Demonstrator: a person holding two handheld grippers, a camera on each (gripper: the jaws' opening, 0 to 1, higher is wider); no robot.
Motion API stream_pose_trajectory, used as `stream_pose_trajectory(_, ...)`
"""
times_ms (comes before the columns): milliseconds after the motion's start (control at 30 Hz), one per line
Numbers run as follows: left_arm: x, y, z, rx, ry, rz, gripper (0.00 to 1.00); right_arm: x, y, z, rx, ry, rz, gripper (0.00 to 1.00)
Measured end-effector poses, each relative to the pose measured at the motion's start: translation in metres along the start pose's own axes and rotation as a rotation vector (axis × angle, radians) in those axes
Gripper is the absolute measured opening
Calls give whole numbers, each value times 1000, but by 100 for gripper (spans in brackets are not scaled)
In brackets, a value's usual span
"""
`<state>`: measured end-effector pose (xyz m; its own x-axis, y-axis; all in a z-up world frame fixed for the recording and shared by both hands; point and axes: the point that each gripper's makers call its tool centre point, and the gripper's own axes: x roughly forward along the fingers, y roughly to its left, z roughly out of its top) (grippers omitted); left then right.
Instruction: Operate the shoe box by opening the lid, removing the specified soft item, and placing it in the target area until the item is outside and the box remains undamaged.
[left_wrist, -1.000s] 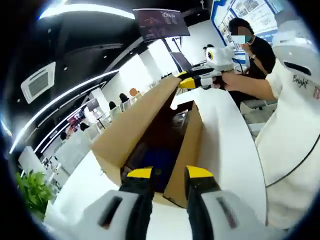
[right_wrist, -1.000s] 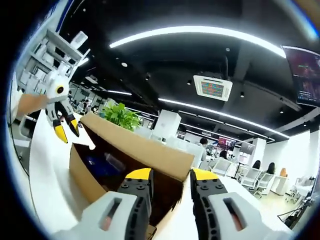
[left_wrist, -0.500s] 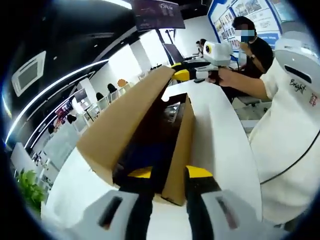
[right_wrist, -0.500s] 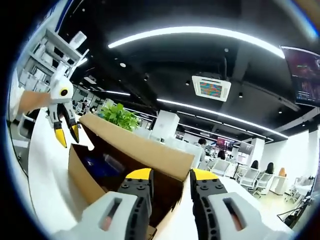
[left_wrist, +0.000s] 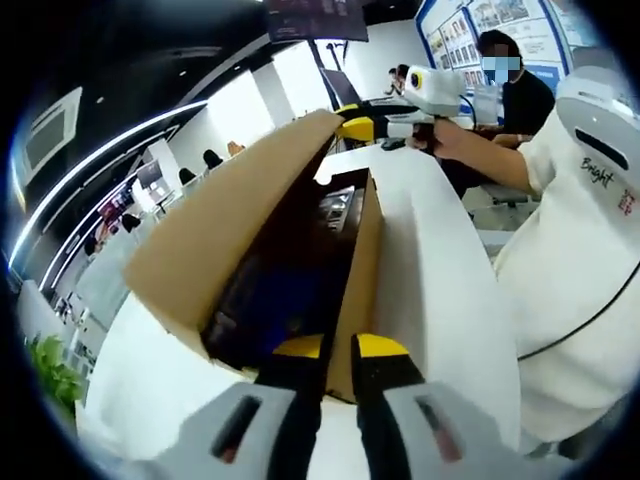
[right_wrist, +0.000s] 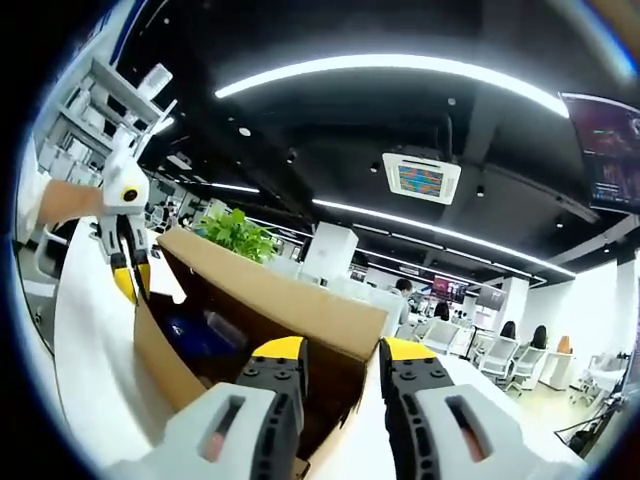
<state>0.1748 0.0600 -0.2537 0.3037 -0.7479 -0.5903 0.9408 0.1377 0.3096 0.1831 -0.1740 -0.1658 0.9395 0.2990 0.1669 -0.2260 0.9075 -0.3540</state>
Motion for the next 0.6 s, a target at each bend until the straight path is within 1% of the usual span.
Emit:
stream_pose_trajectory(100, 2, 1, -2, -15, 14, -6, 9, 0, 0, 0, -3, 0, -1, 28)
stream_pose_trajectory(300, 4, 2, -3, -20, 35, -17, 8, 1, -1, 0, -1, -2, -3, 28)
stream_pose_trajectory(400, 7, 0, -5, -7, 50, -17, 8, 2, -2, 1, 5, -5, -7, 28)
stream_pose_trajectory(533, 6, 2, -5, -4, 66, -14, 7, 3, -2, 0, 3, -4, -10, 28)
stream_pose_trajectory(567, 7, 1, -5, -8, 79, -17, 7, 2, -2, 0, 2, -5, -11, 28)
stream_pose_trajectory(600, 8, 1, -6, 6, 91, -18, 7, 2, -2, 0, 4, -5, -11, 28)
